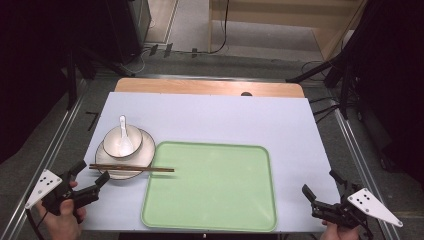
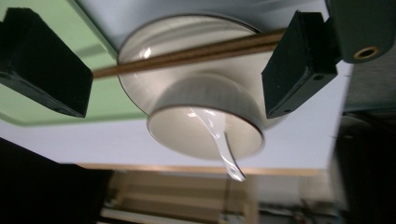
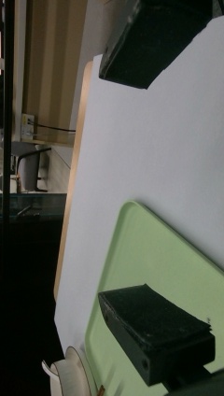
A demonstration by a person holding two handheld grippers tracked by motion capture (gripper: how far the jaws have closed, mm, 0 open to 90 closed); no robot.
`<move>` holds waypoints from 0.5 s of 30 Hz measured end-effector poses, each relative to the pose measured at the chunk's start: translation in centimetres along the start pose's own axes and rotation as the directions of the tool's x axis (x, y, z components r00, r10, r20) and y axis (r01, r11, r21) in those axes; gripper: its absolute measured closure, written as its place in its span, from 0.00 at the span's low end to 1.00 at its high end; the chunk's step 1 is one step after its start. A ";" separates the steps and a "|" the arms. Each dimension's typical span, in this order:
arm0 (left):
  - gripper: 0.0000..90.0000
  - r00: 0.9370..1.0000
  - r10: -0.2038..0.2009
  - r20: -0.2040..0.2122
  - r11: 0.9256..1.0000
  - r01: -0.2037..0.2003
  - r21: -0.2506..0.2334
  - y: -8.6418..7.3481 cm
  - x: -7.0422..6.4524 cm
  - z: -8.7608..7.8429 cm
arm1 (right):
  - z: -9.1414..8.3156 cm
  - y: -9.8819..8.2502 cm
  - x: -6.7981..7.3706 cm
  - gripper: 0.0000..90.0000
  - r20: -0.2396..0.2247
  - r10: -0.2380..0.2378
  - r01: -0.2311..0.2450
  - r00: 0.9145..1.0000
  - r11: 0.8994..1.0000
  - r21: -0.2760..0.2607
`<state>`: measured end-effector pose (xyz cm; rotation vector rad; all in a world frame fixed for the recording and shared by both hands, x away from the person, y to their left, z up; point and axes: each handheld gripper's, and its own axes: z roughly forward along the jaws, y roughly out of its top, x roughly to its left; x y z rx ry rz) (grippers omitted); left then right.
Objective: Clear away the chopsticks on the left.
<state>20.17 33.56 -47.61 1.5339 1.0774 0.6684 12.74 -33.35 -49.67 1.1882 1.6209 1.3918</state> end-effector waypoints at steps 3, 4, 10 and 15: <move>0.26 0.999 0.046 0.005 0.999 -0.046 0.001 0.6 -1.4 -0.2 | 0.3 -0.1 0.1 0.00 -0.013 -0.006 0.006 1.000 1.000 0.020; 0.32 0.999 0.046 0.005 0.999 -0.046 0.001 0.6 -1.4 -0.2 | 0.3 -0.1 0.2 0.00 -0.015 -0.008 0.008 1.000 1.000 0.027; 0.72 0.998 0.031 0.056 0.988 -0.039 0.149 -0.1 -3.3 1.4 | 0.3 0.0 0.7 0.00 -0.028 -0.037 0.037 0.999 0.999 0.025; 1.00 0.984 0.043 0.176 0.963 -0.088 0.256 -0.9 -4.6 3.2 | 0.5 0.0 0.8 0.00 -0.034 -0.050 0.051 0.998 0.998 0.030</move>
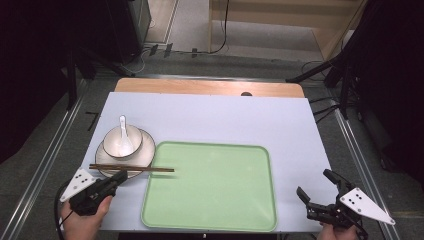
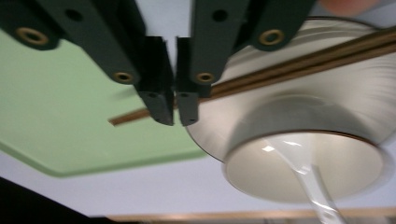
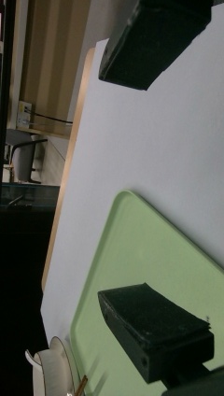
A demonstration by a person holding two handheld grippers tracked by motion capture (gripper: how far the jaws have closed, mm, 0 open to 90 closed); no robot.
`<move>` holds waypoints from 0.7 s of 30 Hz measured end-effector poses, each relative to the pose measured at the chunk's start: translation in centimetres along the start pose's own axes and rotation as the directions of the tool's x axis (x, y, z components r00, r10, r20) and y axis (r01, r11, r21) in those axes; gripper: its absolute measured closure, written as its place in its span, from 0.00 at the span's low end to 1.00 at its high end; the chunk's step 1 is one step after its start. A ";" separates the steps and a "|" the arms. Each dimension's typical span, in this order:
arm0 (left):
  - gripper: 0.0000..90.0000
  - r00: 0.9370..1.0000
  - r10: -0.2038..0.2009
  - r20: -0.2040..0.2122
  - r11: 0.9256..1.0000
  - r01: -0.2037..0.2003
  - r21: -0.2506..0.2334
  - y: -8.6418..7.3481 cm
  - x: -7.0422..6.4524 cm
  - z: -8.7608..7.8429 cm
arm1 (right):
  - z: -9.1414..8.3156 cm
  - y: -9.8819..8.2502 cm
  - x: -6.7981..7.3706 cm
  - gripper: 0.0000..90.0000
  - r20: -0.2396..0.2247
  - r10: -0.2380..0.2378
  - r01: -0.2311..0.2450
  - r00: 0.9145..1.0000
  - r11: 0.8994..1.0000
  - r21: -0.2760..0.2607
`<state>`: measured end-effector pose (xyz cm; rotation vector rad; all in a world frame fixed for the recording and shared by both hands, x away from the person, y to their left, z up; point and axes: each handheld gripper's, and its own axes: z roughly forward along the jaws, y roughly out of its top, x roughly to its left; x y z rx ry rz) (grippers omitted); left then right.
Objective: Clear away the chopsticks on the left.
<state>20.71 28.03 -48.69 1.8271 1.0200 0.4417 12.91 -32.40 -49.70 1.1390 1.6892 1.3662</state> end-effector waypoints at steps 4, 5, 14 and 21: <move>1.00 0.999 0.014 0.030 0.999 -0.016 0.050 -0.1 -0.4 1.3 | 0.2 -0.1 0.0 0.00 -0.001 0.006 -0.006 1.000 1.000 0.006; 1.00 0.999 0.013 0.033 0.998 -0.015 0.065 -0.1 -0.4 1.8 | 0.2 -0.1 0.0 0.00 -0.002 0.007 -0.007 1.000 1.000 0.008; 1.00 1.000 0.003 0.012 0.991 -0.005 0.137 0.5 -0.3 5.5 | 0.6 -0.2 0.4 0.00 -0.014 0.003 -0.003 1.000 1.000 0.023; 1.00 1.000 0.000 0.011 0.989 -0.001 0.145 1.3 -0.1 6.7 | 0.8 -0.2 0.5 0.00 -0.021 0.004 -0.003 1.000 1.000 0.031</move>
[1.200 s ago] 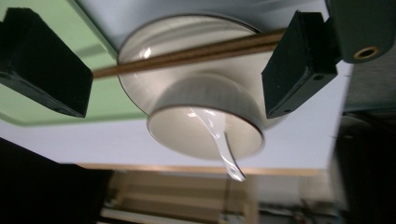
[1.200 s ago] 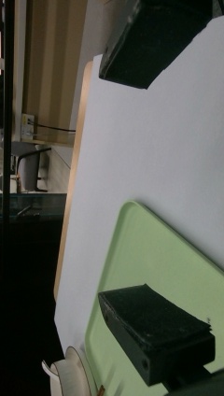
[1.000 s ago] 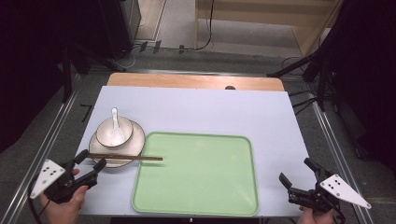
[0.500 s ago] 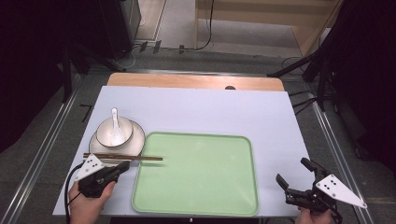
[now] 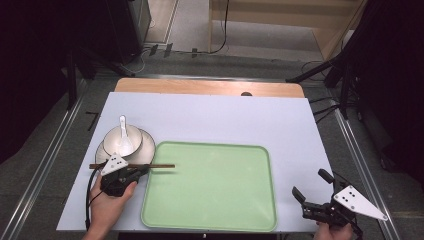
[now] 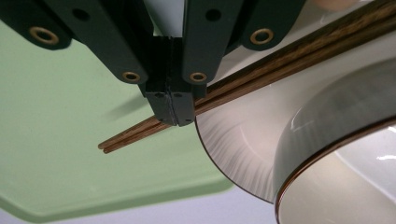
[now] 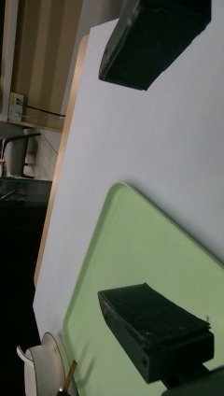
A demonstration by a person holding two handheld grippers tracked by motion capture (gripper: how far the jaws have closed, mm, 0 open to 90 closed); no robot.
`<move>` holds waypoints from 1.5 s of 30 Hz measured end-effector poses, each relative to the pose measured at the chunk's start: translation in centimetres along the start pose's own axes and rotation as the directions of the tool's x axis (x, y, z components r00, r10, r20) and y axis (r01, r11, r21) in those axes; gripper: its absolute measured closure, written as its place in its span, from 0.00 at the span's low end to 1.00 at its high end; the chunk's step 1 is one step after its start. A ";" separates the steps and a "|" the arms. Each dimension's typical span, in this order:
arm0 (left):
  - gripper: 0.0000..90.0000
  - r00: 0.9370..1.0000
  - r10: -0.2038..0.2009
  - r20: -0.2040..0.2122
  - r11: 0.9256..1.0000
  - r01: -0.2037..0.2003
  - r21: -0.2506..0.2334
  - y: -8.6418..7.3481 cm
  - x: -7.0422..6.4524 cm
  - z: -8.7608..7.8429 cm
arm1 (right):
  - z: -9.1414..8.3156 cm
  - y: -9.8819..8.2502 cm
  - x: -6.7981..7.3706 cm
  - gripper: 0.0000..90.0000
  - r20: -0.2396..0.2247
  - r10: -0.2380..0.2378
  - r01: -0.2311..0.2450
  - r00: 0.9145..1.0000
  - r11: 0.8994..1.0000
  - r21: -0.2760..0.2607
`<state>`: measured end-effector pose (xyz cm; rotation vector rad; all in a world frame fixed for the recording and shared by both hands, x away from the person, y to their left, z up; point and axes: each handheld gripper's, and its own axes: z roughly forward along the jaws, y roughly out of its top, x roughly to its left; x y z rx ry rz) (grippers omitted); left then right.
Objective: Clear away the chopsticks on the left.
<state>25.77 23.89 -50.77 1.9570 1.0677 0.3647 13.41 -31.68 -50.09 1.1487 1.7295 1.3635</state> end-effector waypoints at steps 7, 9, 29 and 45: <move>1.00 1.000 -0.020 -0.008 1.000 0.020 -0.005 1.2 0.4 1.2 | 0.1 -0.1 0.0 0.00 -0.005 0.000 0.001 1.000 1.000 0.011; 1.00 0.999 0.000 -0.042 1.000 0.000 0.000 1.5 0.3 1.5 | 0.2 -0.1 -0.1 0.00 -0.003 0.003 -0.003 1.000 1.000 0.014; 1.00 0.983 0.014 -0.181 1.000 -0.011 0.015 3.6 -0.4 4.2 | 0.3 -0.2 0.0 0.00 -0.004 -0.003 0.003 1.000 1.000 0.024; 0.90 0.997 0.054 -0.064 0.998 -0.053 0.017 3.6 -0.3 1.6 | 0.3 -0.2 0.0 0.00 0.000 0.002 -0.002 1.000 0.999 0.033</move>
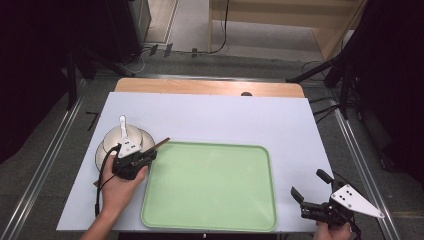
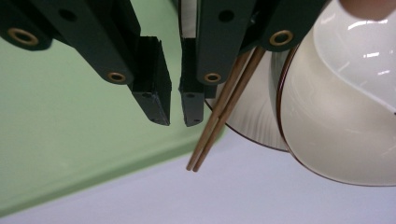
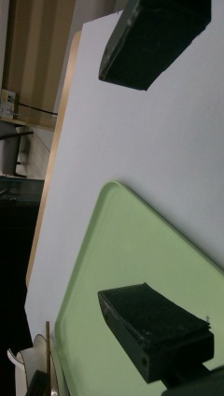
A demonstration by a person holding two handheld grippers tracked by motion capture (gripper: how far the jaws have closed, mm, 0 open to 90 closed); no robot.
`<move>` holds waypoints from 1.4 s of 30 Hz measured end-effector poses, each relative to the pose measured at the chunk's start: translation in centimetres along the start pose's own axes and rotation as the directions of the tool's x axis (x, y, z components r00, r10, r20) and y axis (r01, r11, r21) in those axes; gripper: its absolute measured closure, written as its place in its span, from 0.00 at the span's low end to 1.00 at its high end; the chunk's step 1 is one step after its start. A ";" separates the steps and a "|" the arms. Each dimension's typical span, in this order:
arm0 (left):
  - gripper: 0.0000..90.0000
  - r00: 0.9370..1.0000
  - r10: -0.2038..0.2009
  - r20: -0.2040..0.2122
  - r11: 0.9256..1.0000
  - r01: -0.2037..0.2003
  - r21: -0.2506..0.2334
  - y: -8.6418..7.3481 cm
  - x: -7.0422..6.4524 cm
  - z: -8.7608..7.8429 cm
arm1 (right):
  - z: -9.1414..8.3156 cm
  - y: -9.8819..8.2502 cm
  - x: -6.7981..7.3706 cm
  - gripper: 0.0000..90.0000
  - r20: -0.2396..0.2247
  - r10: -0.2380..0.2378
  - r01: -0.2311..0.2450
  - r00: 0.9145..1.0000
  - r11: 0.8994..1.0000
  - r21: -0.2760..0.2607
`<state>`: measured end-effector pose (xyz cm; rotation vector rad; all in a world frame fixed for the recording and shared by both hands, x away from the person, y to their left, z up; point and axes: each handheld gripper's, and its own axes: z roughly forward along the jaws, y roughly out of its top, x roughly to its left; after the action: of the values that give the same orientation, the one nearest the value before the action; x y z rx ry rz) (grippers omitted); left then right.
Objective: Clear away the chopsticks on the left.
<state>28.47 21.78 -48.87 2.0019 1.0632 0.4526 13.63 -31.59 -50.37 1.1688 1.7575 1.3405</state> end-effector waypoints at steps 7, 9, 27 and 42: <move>0.89 0.998 -0.017 0.056 1.000 0.018 -0.015 -0.9 1.9 -3.0 | -0.1 0.0 0.0 0.00 -0.002 -0.005 0.005 1.000 1.000 -0.003; 0.90 0.997 -0.018 0.070 1.000 0.019 -0.015 -1.1 2.5 -4.0 | -0.1 0.1 0.1 0.00 -0.001 -0.006 0.006 1.000 1.000 -0.006; 0.92 0.998 -0.002 0.059 0.994 -0.005 0.107 -2.8 6.2 -6.1 | 0.2 0.1 0.2 0.00 -0.009 -0.019 0.019 1.000 1.000 0.005; 0.88 0.997 0.016 0.077 0.988 -0.027 0.153 -3.1 6.0 -5.4 | 0.2 0.1 0.2 0.00 -0.012 -0.019 0.020 1.000 1.000 0.010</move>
<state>27.01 30.27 -48.37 2.1504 1.0583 0.3116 13.78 -31.28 -50.33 1.1486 1.7814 1.3310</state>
